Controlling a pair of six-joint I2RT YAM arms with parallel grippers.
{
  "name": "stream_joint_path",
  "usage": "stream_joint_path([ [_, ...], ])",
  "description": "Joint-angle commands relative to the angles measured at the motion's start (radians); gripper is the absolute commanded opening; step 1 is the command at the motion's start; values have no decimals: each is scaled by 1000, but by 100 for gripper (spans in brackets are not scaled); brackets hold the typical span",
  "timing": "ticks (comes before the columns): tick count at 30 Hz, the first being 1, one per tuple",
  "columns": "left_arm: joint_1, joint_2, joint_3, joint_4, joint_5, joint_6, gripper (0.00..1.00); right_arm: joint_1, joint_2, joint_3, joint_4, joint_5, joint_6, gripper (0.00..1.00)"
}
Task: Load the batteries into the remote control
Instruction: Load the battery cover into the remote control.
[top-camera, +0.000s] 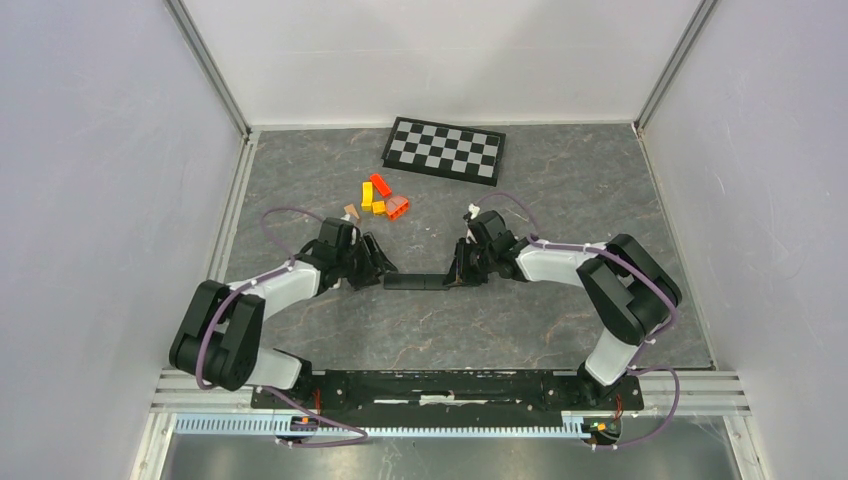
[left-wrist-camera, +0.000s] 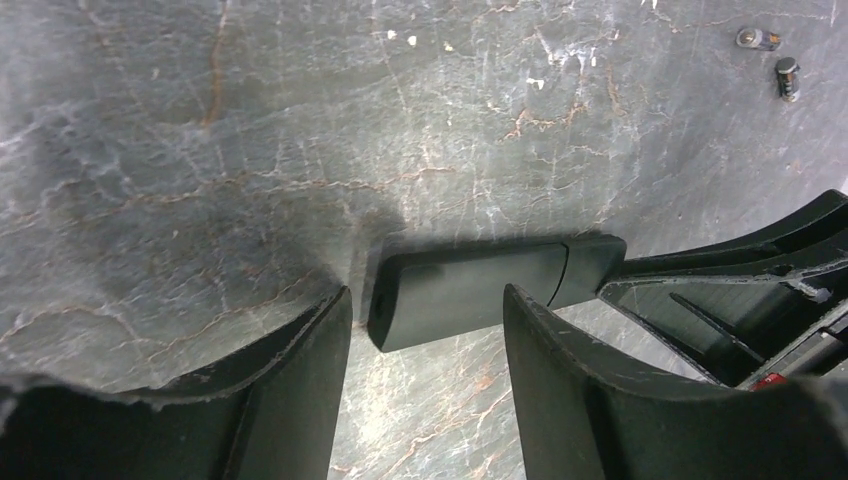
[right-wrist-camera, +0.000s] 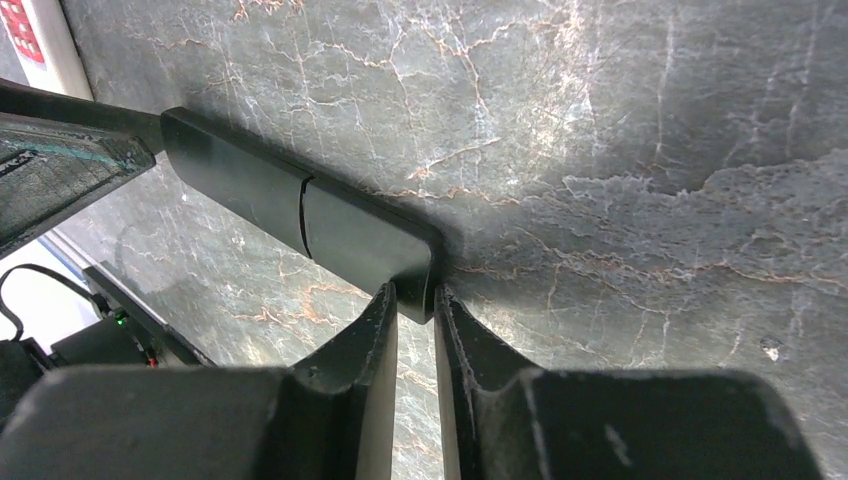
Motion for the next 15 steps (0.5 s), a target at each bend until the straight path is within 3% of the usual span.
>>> stream_joint_path([
  [1,-12,50,-37,32,6,-16,62,16,0,23,-68,127,-35,22],
  [8,-28,72,-84,72,33,-19,45,50,23,34,-73,185,-10,19],
  [15,-68,101,-113,140,66,-37,39,128,82,100,-73,179,18,16],
])
